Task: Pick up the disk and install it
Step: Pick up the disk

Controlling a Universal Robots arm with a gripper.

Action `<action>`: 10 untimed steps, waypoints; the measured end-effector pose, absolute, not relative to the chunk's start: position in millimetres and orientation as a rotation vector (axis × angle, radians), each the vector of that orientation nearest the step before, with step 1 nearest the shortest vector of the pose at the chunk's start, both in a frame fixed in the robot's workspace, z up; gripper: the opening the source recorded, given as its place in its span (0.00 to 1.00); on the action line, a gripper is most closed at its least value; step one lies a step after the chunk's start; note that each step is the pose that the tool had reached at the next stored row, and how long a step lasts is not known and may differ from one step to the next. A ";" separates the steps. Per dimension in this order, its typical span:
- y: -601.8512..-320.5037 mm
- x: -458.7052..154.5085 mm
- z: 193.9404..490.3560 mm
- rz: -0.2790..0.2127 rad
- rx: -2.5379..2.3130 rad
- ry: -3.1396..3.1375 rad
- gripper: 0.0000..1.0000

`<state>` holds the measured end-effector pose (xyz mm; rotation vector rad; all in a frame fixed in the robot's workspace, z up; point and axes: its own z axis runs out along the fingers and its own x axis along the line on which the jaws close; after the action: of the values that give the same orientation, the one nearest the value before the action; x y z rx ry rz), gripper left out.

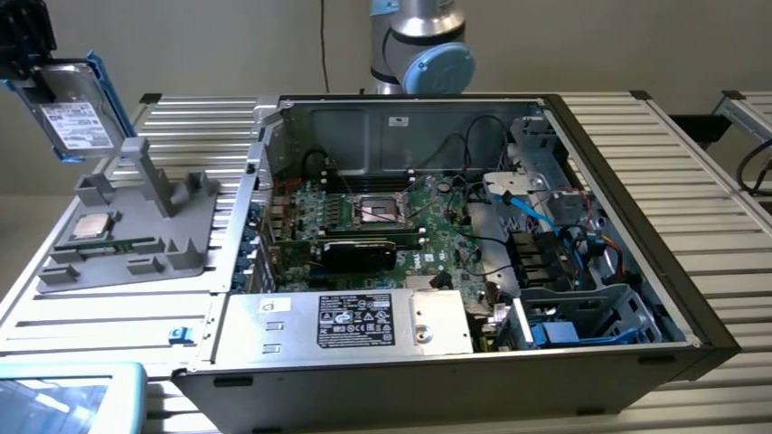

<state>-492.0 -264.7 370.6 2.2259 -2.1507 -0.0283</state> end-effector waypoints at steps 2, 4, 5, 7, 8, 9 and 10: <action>-264.7 -489.6 379.8 -0.028 2.226 -2.151 0.37; -264.7 -486.6 388.9 -0.028 2.226 -2.151 0.37; -264.7 -484.9 393.2 -0.028 2.226 -2.151 0.37; -264.7 -480.6 402.1 -0.028 2.226 -2.151 0.37; -264.7 -478.5 405.9 -0.028 2.226 -2.151 0.37; -264.7 -475.9 409.2 -0.028 2.226 -2.151 0.37; -264.7 -473.4 412.2 -0.028 2.226 -2.151 0.37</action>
<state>-473.4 -264.7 412.2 2.2258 -2.1508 -0.0281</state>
